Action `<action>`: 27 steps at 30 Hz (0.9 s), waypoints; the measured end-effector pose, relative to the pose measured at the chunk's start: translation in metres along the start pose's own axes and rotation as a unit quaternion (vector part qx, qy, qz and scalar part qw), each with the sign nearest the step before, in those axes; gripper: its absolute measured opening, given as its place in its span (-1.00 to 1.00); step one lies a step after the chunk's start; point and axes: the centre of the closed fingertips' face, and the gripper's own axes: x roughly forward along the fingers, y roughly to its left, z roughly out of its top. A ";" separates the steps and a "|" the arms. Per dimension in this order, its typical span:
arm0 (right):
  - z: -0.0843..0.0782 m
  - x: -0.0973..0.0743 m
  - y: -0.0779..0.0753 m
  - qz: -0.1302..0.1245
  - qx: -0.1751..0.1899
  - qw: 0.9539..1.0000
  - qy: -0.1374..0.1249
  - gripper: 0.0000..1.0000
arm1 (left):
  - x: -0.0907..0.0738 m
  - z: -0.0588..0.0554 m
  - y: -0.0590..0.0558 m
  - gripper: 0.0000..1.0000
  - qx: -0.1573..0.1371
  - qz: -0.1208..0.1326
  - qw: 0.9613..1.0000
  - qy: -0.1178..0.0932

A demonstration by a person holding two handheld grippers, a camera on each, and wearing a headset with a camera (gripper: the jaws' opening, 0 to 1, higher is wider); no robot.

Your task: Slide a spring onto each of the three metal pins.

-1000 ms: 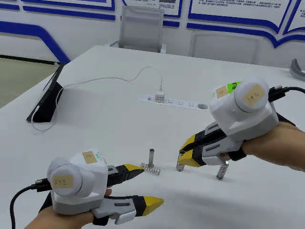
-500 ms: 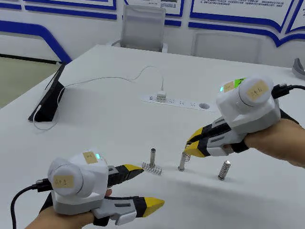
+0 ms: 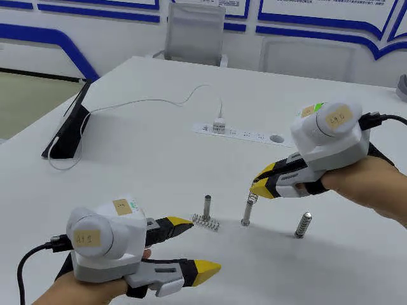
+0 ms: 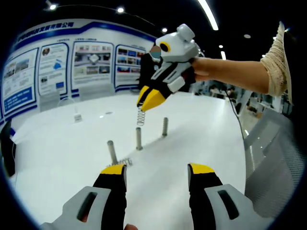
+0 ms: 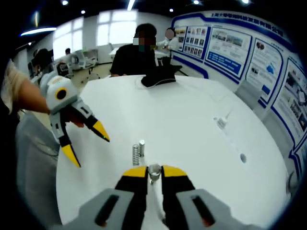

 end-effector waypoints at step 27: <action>-0.022 0.023 -0.002 0.004 0.027 0.999 0.020 -0.76 | -0.001 -0.005 0.003 0.02 -0.006 0.001 1.000 0.004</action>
